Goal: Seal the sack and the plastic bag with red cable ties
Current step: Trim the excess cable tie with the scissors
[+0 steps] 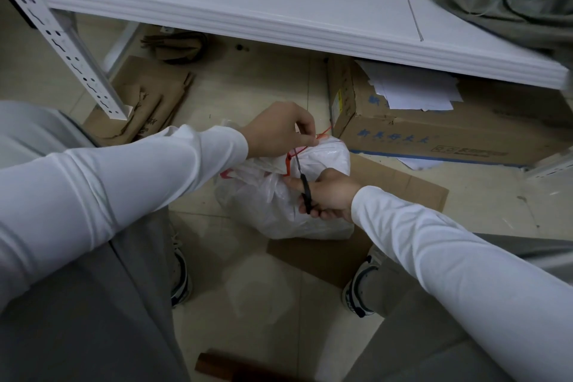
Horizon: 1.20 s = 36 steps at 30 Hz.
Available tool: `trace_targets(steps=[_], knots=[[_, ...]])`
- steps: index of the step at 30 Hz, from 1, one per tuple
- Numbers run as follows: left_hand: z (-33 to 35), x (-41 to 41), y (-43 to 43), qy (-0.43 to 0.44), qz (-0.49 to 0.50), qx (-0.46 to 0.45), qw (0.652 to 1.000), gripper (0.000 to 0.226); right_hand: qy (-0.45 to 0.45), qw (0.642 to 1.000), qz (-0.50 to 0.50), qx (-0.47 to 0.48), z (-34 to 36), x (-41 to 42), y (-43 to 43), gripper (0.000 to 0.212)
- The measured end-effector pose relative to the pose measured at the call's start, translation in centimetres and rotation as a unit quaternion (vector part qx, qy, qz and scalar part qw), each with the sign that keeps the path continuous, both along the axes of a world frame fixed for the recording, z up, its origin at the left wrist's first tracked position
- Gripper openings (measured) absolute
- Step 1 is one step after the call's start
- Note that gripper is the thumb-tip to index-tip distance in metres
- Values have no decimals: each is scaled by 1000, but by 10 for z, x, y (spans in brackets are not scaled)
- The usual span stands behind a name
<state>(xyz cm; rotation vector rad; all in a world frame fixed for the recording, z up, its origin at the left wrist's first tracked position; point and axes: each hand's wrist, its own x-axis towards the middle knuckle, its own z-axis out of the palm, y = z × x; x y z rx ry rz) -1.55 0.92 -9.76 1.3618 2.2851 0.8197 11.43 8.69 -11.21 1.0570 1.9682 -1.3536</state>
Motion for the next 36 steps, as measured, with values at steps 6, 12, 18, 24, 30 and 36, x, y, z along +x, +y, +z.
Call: trace_targets(steps=[6, 12, 18, 24, 30, 36], knots=[[0, 3, 3, 10, -17, 13, 1000, 10, -1, 1000, -22, -4, -4, -5, -4, 52], [5, -1, 6, -22, -28, 11, 999, 8, -1, 999, -34, -23, 1, -9, -4, 48], [8, -3, 8, -20, -31, -4, 999, 10, -15, 999, -30, 4, 2, -10, -5, 53], [8, -7, 8, -30, -29, 2, 999, 10, 18, 995, -99, 15, -1, -9, -7, 35], [6, -8, 11, -47, -25, 13, 998, 14, 2, 995, -98, -25, 0, -11, -8, 54], [5, -8, 11, -64, -19, 15, 998, 16, -5, 997, -80, -18, 1, -11, -6, 55]])
